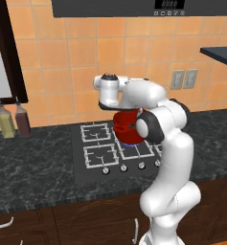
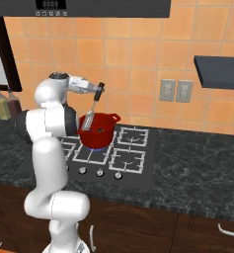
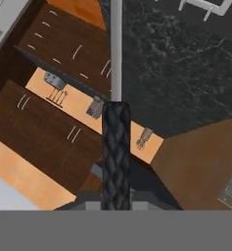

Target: Put the cucumber and eggplant in the pot. Retrieve the spatula and lightly stir the vegetables in the pot.

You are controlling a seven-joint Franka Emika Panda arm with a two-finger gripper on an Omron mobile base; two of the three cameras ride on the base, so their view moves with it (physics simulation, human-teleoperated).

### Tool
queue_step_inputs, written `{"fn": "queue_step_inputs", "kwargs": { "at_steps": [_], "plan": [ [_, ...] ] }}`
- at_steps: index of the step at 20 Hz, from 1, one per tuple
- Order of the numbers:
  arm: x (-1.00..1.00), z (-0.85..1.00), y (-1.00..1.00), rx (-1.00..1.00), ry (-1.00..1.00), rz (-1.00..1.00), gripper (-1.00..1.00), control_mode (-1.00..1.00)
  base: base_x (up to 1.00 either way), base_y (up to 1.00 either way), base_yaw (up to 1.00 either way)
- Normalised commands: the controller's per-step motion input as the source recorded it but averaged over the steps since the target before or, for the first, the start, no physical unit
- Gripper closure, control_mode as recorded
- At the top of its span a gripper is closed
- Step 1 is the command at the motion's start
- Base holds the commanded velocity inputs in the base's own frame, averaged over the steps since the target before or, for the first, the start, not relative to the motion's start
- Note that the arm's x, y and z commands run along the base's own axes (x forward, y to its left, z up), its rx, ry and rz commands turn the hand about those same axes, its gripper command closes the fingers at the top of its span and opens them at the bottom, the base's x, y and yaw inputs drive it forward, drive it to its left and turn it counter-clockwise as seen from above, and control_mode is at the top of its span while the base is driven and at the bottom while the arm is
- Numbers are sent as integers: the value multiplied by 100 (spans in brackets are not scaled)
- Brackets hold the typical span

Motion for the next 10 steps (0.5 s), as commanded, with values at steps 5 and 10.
{"fn": "queue_step_inputs", "kwargs": {
  "at_steps": [5,10],
  "plan": [
    [42,-43,23,0,0,-3,100,-100,0,0,0],
    [86,-15,0,0,0,-8,100,-100,0,0,0]
  ]
}}
